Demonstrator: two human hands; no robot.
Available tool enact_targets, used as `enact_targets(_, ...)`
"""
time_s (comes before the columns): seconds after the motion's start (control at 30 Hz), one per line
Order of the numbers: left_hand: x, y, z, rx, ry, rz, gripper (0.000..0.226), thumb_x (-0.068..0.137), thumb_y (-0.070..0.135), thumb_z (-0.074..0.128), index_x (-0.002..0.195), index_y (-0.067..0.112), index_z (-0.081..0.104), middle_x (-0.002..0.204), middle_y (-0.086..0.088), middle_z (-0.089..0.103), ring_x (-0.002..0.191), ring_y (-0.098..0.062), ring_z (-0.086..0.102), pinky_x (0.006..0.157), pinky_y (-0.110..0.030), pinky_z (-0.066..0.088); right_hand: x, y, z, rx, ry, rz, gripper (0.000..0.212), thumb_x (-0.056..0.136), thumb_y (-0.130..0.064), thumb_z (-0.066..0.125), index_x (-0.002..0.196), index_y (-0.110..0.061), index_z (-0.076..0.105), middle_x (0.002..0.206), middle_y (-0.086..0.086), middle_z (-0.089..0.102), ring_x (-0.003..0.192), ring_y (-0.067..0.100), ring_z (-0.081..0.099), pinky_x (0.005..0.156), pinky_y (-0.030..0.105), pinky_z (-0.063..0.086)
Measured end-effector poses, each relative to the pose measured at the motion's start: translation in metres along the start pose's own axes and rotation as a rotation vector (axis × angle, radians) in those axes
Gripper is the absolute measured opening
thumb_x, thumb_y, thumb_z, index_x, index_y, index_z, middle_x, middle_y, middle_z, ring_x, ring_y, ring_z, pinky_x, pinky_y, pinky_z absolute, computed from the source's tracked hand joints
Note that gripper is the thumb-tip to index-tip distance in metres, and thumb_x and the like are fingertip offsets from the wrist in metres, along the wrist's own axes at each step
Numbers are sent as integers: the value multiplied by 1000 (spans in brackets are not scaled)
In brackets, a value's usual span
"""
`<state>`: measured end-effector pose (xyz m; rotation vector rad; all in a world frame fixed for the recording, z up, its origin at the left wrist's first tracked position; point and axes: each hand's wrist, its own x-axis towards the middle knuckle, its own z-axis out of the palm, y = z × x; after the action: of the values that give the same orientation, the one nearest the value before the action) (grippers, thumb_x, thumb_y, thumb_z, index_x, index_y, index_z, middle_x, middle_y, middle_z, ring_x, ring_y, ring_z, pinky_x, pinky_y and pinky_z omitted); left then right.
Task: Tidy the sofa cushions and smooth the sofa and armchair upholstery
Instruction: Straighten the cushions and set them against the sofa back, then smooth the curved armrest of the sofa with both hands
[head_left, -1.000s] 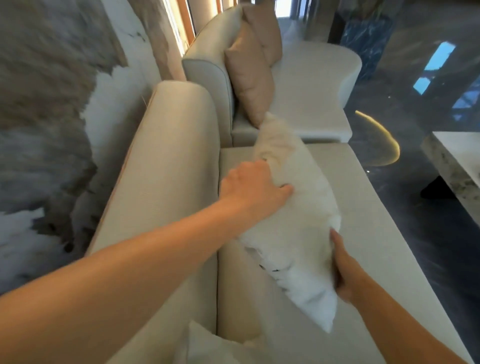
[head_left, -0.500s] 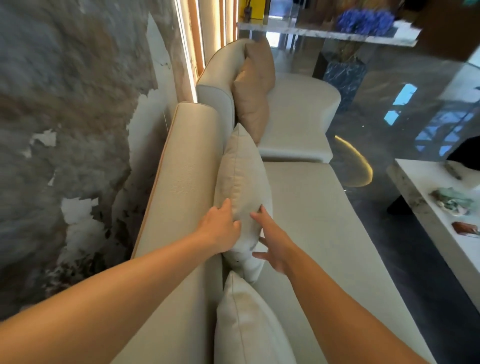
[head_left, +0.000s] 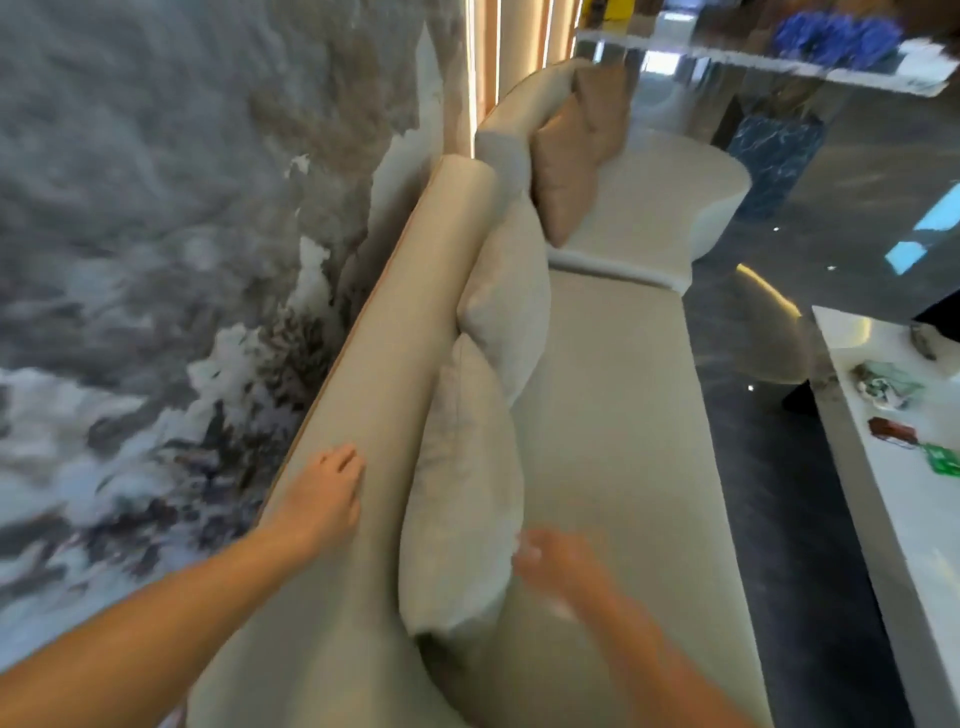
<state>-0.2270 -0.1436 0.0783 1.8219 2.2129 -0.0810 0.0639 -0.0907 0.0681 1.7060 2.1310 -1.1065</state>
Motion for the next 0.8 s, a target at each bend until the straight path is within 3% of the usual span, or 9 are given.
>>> enact_targets(0.07, -68, 5, 35, 44, 38, -32, 50, 84, 20, 46, 119, -12, 62, 125, -31, 61, 110, -45, 62, 95, -51, 50, -70, 34, 56, -84, -161, 6, 39, 94, -41, 42, 120, -23, 64, 134, 11, 61, 121, 24, 57, 94, 30, 44)
enact_targets(0.13, -119, 9, 59, 33, 54, -71, 61, 85, 30, 39, 128, -10, 55, 134, -28, 56, 119, -47, 55, 100, -55, 46, -120, 51, 102, -96, -204, 33, 42, 89, -44, 41, 114, -20, 64, 132, 12, 61, 120, 25, 57, 95, 31, 44)
enact_targets(0.23, -170, 18, 86, -8, 69, -140, 65, 89, 33, 41, 146, 2, 36, 154, -17, 36, 139, -45, 31, 113, -57, 27, -170, 56, 145, -223, -11, 54, 44, 95, -47, 36, 129, -27, 56, 140, 5, 56, 129, 25, 49, 104, 34, 35)
enact_targets(0.33, -204, 23, 101, -34, 87, -152, 62, 99, 38, 33, 154, 13, 17, 163, -6, 15, 148, -35, 10, 119, -53, 11, -208, 47, 182, -281, 189, 32, 58, 98, -53, 24, 151, -27, 26, 158, 3, 30, 145, 29, 22, 116, 45, 15)
enact_targets(0.4, -226, 21, 115, -58, 108, -144, 63, 99, 44, 28, 154, 18, 13, 164, -2, 10, 149, -32, 5, 120, -53, 9, -228, 43, 209, -257, 263, 66, 66, 97, -58, 16, 156, -29, 10, 165, 3, 13, 150, 34, 5, 119, 50, 2)
enact_targets(0.53, -256, 26, 132, -168, 157, -196, 64, 97, 51, 23, 155, 27, 6, 164, 6, 1, 149, -29, -4, 118, -60, 7, -244, 36, 232, -352, 339, 105, 77, 89, -69, 8, 156, -32, 8, 165, 7, 11, 150, 38, 2, 118, 57, -2)
enact_targets(0.6, -257, 35, 139, -209, 147, -257, 70, 94, 58, 19, 154, 29, -2, 164, 10, -9, 148, -29, -15, 117, -64, 0, -250, 29, 233, -359, 386, 84, 76, 88, -70, 15, 154, -34, 20, 162, 11, 23, 148, 42, 15, 116, 62, 11)
enact_targets(0.7, -252, 43, 150, -176, 220, -282, 84, 83, 74, 6, 154, 29, -2, 164, 9, -8, 146, -32, -19, 113, -67, -5, -248, 22, 237, -229, 536, 47, 70, 75, -63, 39, 128, -26, 66, 131, 18, 64, 121, 47, 56, 100, 65, 39)
enact_targets(0.8, -244, 39, 163, -130, 310, -272, 92, 77, 82, 0, 154, 31, 8, 164, 11, 2, 147, -33, -11, 111, -67, -2, -240, 22, 241, -224, 630, 38, 68, 68, -63, 44, 119, -27, 72, 122, 17, 70, 112, 45, 63, 100, 57, 34)
